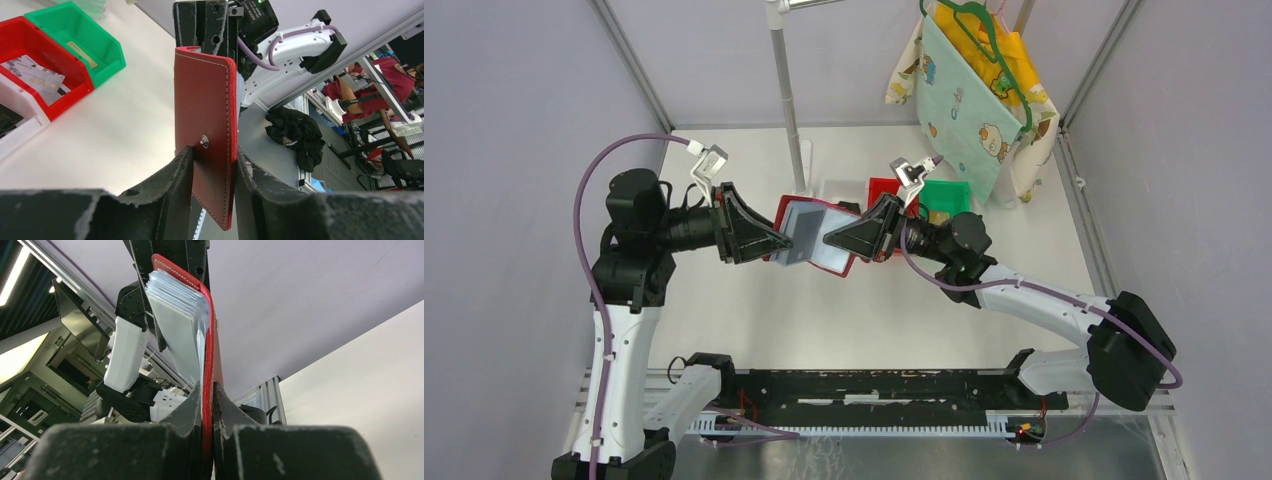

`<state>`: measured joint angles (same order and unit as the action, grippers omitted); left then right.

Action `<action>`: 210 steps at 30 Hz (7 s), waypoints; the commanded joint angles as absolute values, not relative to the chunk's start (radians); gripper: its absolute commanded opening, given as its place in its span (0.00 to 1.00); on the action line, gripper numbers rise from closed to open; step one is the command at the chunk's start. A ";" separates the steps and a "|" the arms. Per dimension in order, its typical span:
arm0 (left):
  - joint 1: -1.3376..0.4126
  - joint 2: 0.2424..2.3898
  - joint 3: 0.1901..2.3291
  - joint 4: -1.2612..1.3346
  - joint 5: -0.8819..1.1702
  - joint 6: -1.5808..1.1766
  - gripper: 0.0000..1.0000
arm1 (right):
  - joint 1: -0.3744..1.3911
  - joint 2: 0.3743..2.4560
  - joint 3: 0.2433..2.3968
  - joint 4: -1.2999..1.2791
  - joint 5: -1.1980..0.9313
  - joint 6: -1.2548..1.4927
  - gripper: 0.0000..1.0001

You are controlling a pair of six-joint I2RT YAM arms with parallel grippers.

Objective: Take the credit cards out of the card holder
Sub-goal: Remove the credit card from the card holder.

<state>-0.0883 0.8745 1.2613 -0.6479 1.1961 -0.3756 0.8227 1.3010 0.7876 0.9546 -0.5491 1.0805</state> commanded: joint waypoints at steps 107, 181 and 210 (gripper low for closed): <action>-0.088 0.854 1.282 -0.653 1.213 -0.268 0.38 | 0.799 1.267 0.786 1.102 -0.635 1.126 0.00; -0.088 0.863 1.331 -0.790 1.204 -0.118 0.35 | 0.769 1.285 0.793 1.200 -0.704 1.190 0.00; -0.088 0.878 1.360 -0.919 1.312 0.023 0.38 | 0.794 1.304 0.829 1.152 -0.714 1.165 0.00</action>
<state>-0.0883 0.8722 1.3182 -0.8600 1.2671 -0.0757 0.7944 1.3106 0.7708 1.0821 -0.7074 1.1706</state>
